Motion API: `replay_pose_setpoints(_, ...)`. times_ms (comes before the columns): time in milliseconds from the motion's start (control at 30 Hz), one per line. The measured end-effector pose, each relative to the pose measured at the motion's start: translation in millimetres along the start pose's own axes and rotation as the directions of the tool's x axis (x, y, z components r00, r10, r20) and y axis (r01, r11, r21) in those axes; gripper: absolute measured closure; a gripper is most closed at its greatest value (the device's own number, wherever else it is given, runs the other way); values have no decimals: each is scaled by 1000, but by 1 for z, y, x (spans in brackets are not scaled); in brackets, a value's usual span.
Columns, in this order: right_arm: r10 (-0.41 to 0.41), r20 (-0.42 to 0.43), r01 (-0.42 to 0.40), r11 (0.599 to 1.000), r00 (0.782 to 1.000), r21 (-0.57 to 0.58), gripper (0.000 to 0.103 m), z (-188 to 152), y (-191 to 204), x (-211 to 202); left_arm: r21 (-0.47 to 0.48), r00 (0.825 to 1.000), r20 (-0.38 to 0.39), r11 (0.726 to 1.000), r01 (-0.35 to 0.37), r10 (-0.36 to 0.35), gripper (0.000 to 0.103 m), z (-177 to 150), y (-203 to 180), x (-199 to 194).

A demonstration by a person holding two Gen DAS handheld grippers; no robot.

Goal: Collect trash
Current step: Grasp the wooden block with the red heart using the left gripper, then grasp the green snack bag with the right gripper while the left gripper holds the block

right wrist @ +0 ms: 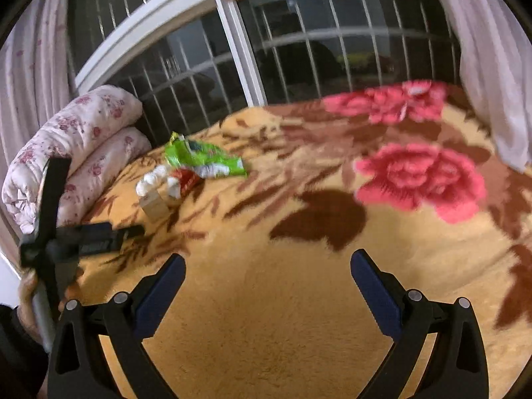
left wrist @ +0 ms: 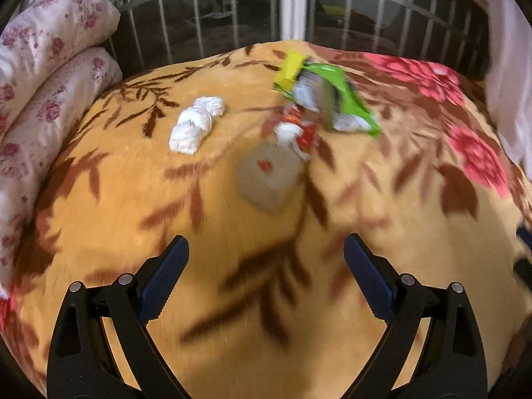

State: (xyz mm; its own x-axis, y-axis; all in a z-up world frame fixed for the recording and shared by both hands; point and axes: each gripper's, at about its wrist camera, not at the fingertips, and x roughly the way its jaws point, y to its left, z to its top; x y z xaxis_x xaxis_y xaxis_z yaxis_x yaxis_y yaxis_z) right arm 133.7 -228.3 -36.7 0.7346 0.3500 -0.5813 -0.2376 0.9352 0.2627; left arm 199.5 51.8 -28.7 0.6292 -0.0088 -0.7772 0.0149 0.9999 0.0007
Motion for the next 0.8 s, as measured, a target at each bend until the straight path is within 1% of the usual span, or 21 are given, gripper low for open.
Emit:
replay_pose_setpoints(67,13,-33,-12,999,999,31,5,-6,-7,9,-21,1000,-11,1000,-9,8,11,13,4,18)
replay_pose_setpoints(200,70,-20,-67,991,997,113,5,-10,-22,7,-40,1000,-4,999,-10,10,11,28,6,38)
replay_pose_setpoints(267,81,-32,-75,986,996,148,5,-11,-28,10,-27,1000,-9,1000,7,-7,11,33,2,47)
replay_pose_setpoints(300,87,-42,-79,983,995,164,5,-11,-30,12,-14,1000,-14,1000,10,-10,17,34,-1,51)
replay_pose_setpoints(333,90,-49,-80,981,995,179,5,-11,-33,14,2,1000,-24,1000,12,-12,27,32,-3,54)
replay_pose_setpoints(367,92,-51,-81,979,994,189,5,-11,-34,15,13,999,-33,1000,4,-4,40,32,-5,56)
replay_pose_setpoints(400,93,-49,-82,978,994,193,5,-11,-35,14,20,1000,-28,1000,-8,9,47,31,-7,56)
replay_pose_setpoints(433,92,-43,-82,978,995,192,5,-11,-34,13,24,1000,-13,1000,2,-2,54,30,-7,52)
replay_pose_setpoints(467,89,-41,-80,979,995,187,5,-12,-33,13,22,1000,-6,1000,17,-17,57,29,-7,49)
replay_pose_setpoints(533,83,-41,-74,981,996,180,5,-12,-32,13,-1,999,-5,999,37,-37,57,24,-3,42)
replay_pose_setpoints(667,72,-47,-63,983,996,171,5,-11,-30,11,-50,995,28,994,100,-99,57,4,4,6)
replay_pose_setpoints(733,44,-63,-34,988,997,153,5,-7,-25,11,-34,993,35,993,115,-114,57,-15,3,-18)
replay_pose_setpoints(800,32,-77,-24,994,997,106,5,0,-15,13,-1,994,44,995,99,-98,57,-31,-1,-32)
